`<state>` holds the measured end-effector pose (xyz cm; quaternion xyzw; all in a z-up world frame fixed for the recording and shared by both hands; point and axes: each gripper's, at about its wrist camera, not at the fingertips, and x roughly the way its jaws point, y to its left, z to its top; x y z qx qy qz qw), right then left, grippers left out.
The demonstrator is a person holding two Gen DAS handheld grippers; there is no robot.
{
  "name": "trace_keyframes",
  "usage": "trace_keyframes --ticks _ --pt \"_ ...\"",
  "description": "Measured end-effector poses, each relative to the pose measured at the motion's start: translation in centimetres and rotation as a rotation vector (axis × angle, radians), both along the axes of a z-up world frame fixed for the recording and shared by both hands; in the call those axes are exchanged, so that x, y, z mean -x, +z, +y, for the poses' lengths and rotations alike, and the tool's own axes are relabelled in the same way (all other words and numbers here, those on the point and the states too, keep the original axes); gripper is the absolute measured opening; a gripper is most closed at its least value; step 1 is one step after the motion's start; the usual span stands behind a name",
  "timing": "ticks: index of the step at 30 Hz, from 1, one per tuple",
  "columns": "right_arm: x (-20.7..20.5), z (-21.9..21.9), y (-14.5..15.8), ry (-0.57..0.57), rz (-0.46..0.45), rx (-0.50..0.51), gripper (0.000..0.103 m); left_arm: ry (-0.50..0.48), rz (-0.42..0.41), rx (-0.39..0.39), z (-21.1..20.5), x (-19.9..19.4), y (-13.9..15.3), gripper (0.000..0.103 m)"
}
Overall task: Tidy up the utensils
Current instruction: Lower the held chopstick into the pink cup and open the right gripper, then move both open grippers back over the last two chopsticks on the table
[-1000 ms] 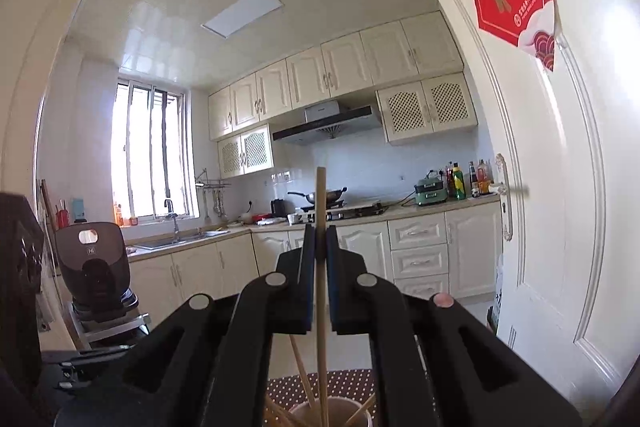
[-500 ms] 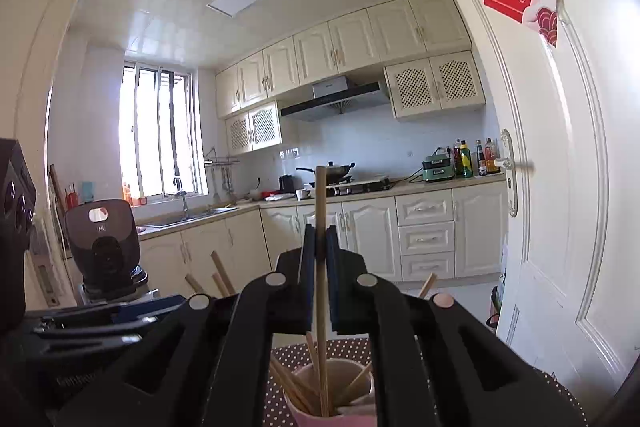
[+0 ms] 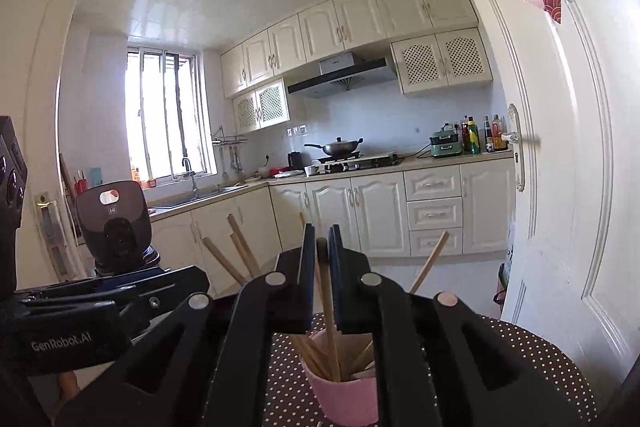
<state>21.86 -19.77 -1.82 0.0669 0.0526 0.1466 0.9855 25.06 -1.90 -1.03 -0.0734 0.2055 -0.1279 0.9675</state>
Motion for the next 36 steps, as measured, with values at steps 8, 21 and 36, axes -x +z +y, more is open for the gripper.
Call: trace_keyframes --ticks 8,21,36 --pt "2.3 -0.6 1.1 -0.001 0.001 -0.003 0.022 -0.007 0.004 -0.004 0.8 2.3 0.3 0.061" --pt "7.2 -0.4 -0.7 0.006 0.075 0.097 0.036 -0.051 0.15 -0.047 1.2 5.4 -3.0 0.065" --pt "5.3 -1.4 -8.7 0.055 0.555 0.037 0.042 -0.158 0.666 -0.053 -0.9 3.3 -13.2 0.066"
